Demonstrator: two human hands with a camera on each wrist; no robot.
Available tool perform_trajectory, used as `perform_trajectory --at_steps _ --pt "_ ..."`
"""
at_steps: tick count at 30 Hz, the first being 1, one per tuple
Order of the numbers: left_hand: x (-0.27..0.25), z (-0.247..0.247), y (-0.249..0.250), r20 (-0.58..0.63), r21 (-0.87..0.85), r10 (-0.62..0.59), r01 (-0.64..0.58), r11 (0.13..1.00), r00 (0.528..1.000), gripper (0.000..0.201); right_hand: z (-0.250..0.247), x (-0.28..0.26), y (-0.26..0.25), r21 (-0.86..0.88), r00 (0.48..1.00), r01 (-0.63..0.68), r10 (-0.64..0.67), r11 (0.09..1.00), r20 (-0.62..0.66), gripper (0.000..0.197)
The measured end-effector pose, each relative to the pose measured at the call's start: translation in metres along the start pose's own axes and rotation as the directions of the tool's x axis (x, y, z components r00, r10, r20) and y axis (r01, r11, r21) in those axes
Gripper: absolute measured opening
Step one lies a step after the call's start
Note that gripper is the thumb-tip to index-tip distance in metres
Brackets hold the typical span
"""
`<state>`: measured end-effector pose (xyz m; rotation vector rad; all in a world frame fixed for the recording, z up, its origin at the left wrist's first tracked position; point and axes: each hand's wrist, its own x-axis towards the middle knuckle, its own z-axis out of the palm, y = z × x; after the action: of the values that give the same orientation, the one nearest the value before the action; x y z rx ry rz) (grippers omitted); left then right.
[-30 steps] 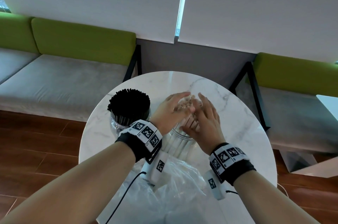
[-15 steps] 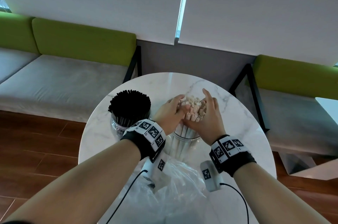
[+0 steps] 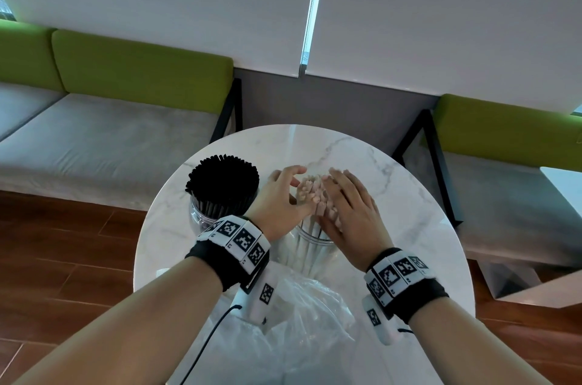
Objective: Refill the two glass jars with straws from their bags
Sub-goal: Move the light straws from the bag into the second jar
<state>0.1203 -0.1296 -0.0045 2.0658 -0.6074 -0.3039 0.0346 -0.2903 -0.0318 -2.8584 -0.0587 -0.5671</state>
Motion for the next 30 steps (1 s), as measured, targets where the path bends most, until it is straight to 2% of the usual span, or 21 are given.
perform_trajectory --at_steps 5,8,12,17,21,25,28,30 --pt "-0.004 0.0 -0.001 -0.136 -0.059 0.012 -0.02 0.998 0.991 0.051 0.0 0.001 -0.002 -0.065 0.999 0.011 -0.009 0.998 0.031 0.062" --pt "-0.007 -0.002 -0.001 -0.099 -0.084 0.027 -0.035 0.996 0.995 0.041 -0.003 0.0 -0.005 -0.118 0.998 0.008 -0.001 0.993 0.059 0.054" --pt "-0.011 -0.006 -0.009 -0.027 -0.148 0.082 -0.085 0.985 0.996 0.017 -0.008 0.001 -0.005 -0.18 0.996 0.008 0.007 0.984 0.085 0.057" --pt "-0.022 -0.014 -0.009 0.085 0.007 0.134 -0.135 0.991 0.987 0.033 -0.007 -0.004 -0.021 -0.217 0.997 0.049 -0.033 0.975 0.075 0.055" --pt "-0.033 -0.027 -0.008 0.103 0.076 0.135 -0.143 0.987 0.985 0.039 -0.006 -0.004 -0.029 -0.276 0.997 0.0 0.022 0.961 0.077 0.055" --pt "-0.048 -0.051 -0.013 0.118 0.068 0.148 -0.156 0.985 0.982 0.032 -0.007 -0.006 -0.036 -0.357 0.99 -0.015 0.063 0.934 0.124 0.056" --pt "-0.062 -0.073 -0.023 0.121 0.053 0.165 -0.172 0.984 0.979 0.015 -0.013 -0.006 -0.045 -0.314 0.994 -0.087 0.105 0.945 0.042 0.057" --pt "-0.072 -0.089 -0.031 0.085 0.147 0.174 -0.185 0.972 0.981 0.002 -0.019 -0.011 -0.057 -0.226 0.994 -0.1 0.085 0.969 -0.072 0.05"
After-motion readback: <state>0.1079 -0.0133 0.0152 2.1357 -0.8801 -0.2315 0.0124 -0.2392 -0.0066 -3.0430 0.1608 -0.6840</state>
